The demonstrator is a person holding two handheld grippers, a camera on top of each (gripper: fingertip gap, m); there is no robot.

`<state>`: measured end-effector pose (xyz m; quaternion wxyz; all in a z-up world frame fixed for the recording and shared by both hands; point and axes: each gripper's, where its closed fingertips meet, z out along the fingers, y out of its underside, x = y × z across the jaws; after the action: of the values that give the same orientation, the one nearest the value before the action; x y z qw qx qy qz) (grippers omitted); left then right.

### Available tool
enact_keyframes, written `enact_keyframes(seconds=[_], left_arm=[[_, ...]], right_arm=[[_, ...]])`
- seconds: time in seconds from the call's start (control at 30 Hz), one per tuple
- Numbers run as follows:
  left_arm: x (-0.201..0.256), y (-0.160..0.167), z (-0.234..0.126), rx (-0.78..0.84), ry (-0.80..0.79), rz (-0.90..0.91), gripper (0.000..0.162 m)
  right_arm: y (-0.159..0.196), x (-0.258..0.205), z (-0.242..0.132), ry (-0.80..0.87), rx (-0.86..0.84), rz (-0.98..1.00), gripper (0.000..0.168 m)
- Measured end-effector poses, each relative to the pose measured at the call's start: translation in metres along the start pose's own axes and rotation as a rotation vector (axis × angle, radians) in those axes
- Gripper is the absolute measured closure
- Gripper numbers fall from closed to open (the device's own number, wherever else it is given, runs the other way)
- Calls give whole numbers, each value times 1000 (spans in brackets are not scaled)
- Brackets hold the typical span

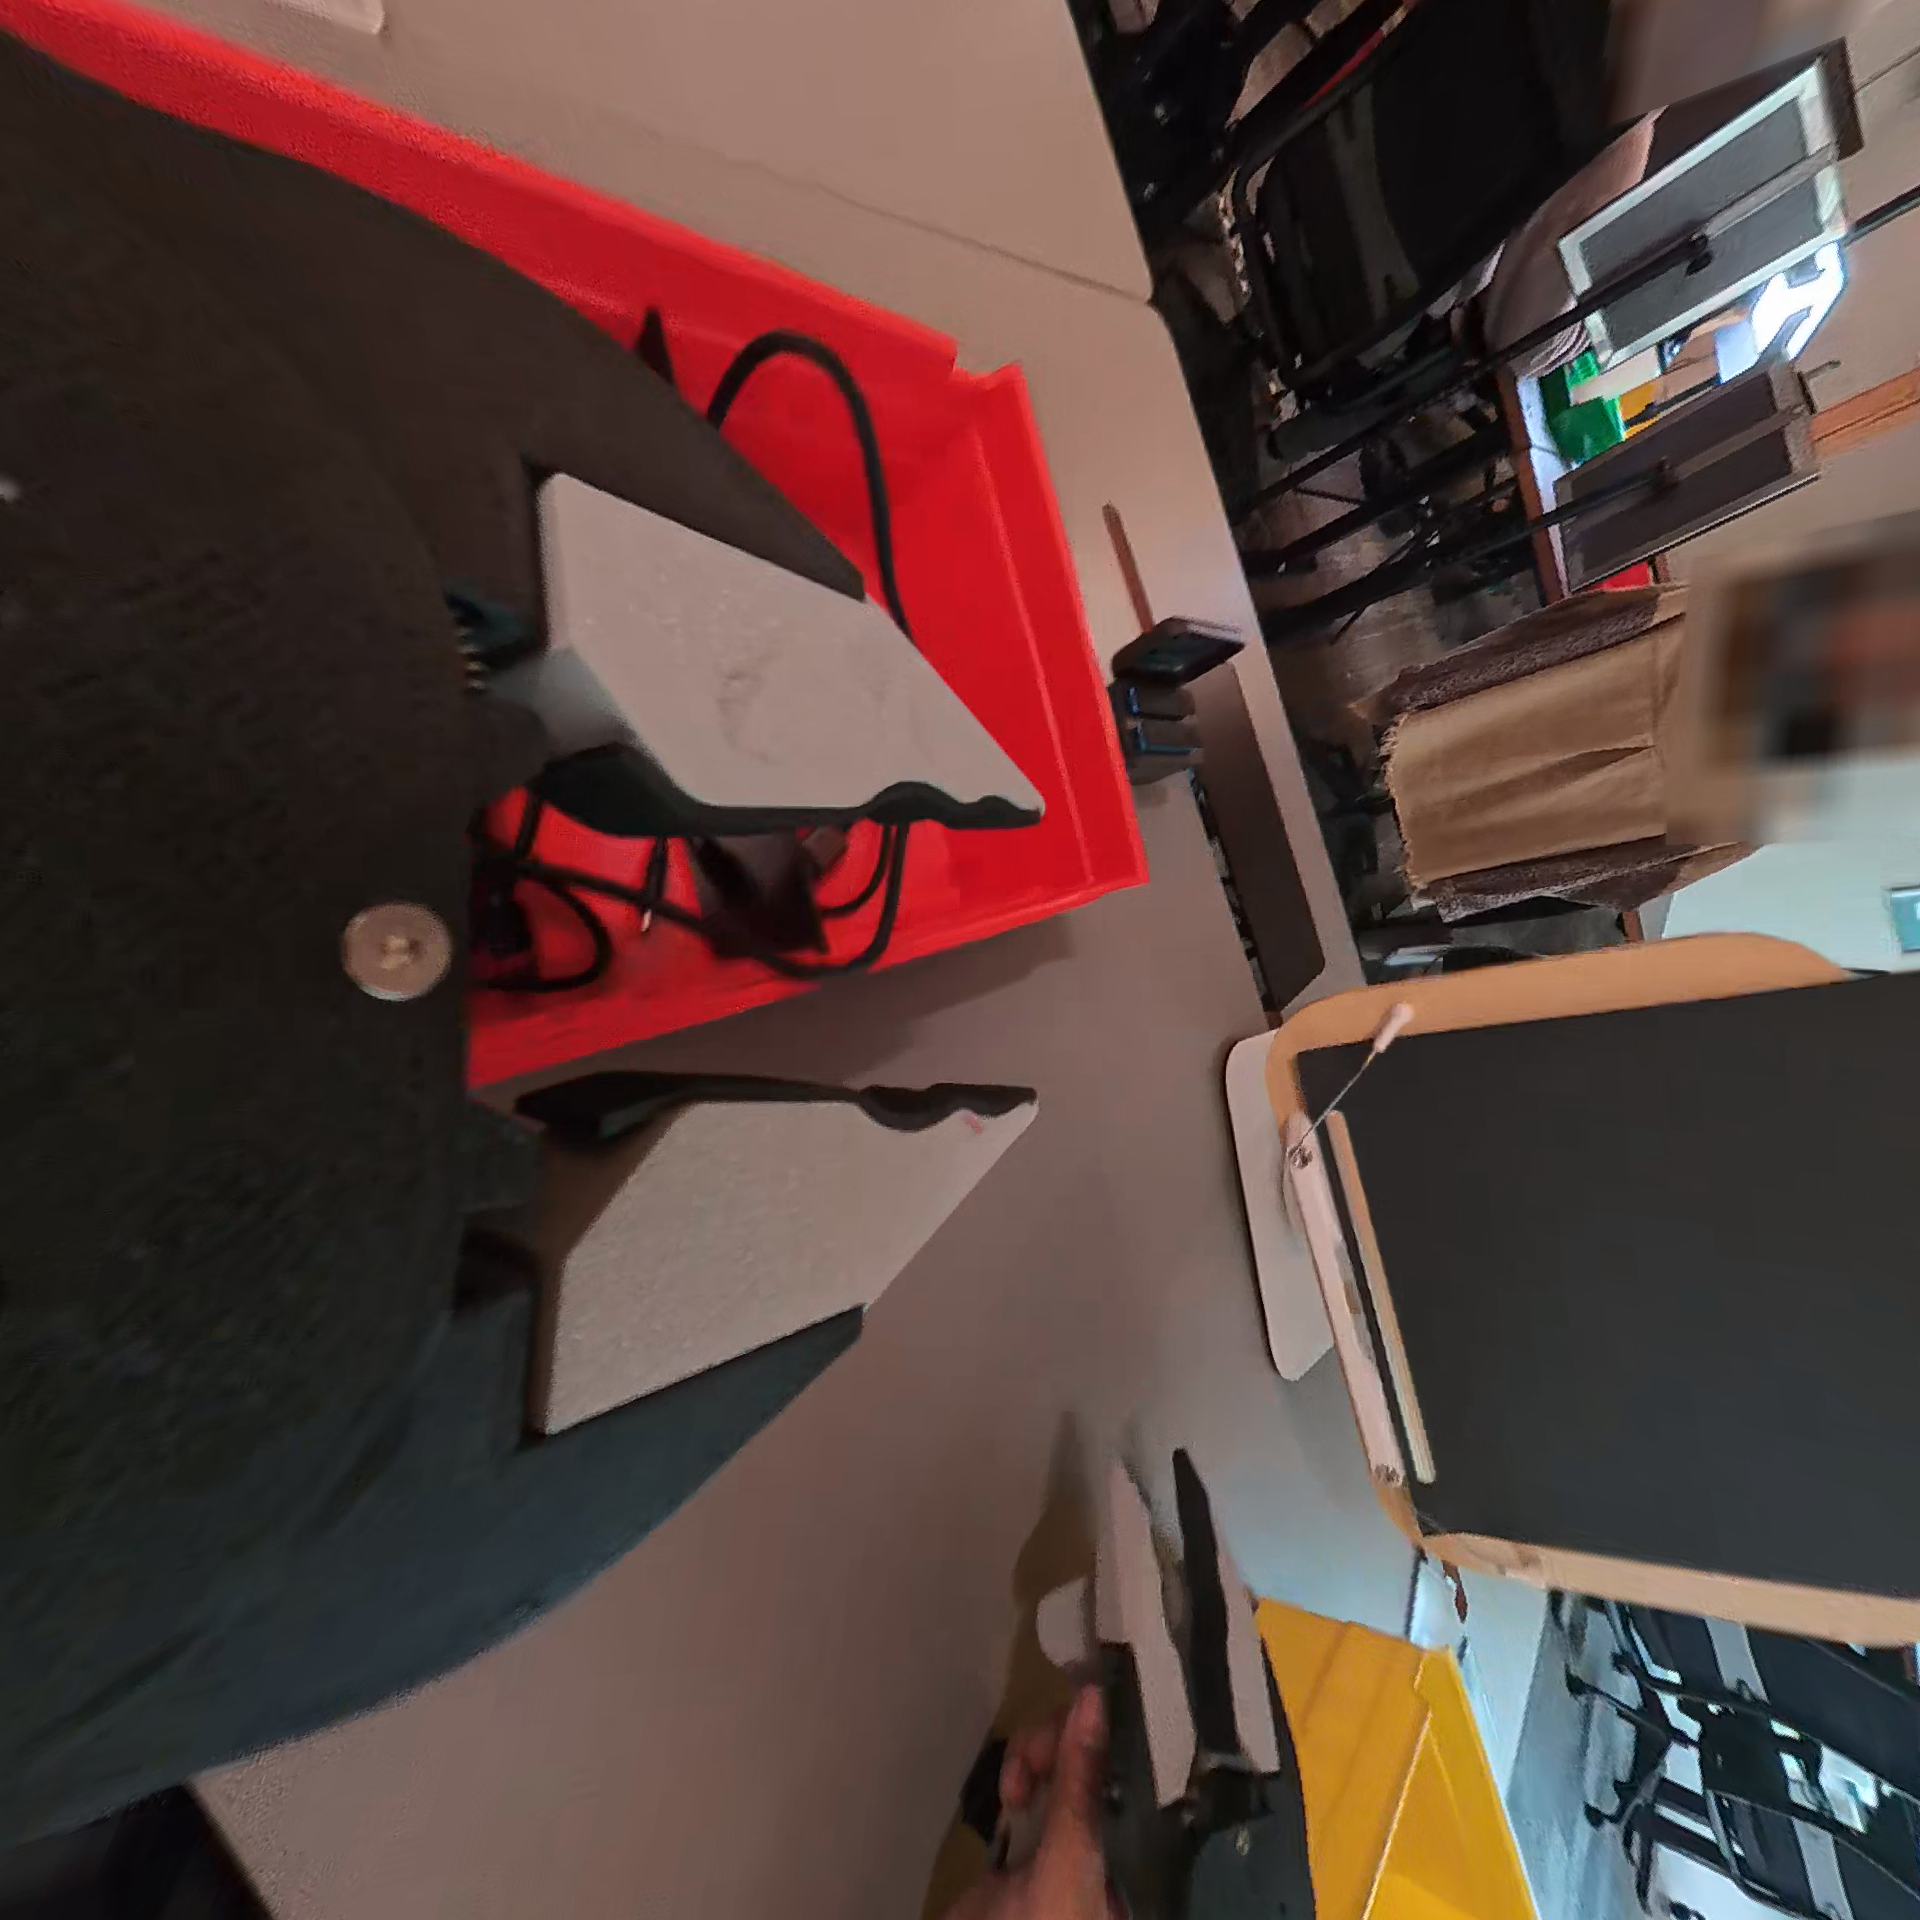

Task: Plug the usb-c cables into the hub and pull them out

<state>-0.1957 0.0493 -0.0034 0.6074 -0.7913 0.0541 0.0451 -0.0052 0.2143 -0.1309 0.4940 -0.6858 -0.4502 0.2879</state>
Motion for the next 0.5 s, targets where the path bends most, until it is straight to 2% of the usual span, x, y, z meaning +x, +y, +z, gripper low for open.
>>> enact_keyframes(seconds=[0.1,0.2,0.37,0.5], left_arm=[[-31,-19,17,-40,-35,23,114],[-56,-18,47,-191,-17,50,107],[-99,23,96,-539,-50,175,109],[-131,66,115,-803,-69,257,111]], right_arm=[[1,-1,1,0,-6,-8,127],[-1,-1,0,-6,0,-7,127],[-2,-4,0,-15,2,-16,127],[-1,-6,1,-21,-7,-27,127]])
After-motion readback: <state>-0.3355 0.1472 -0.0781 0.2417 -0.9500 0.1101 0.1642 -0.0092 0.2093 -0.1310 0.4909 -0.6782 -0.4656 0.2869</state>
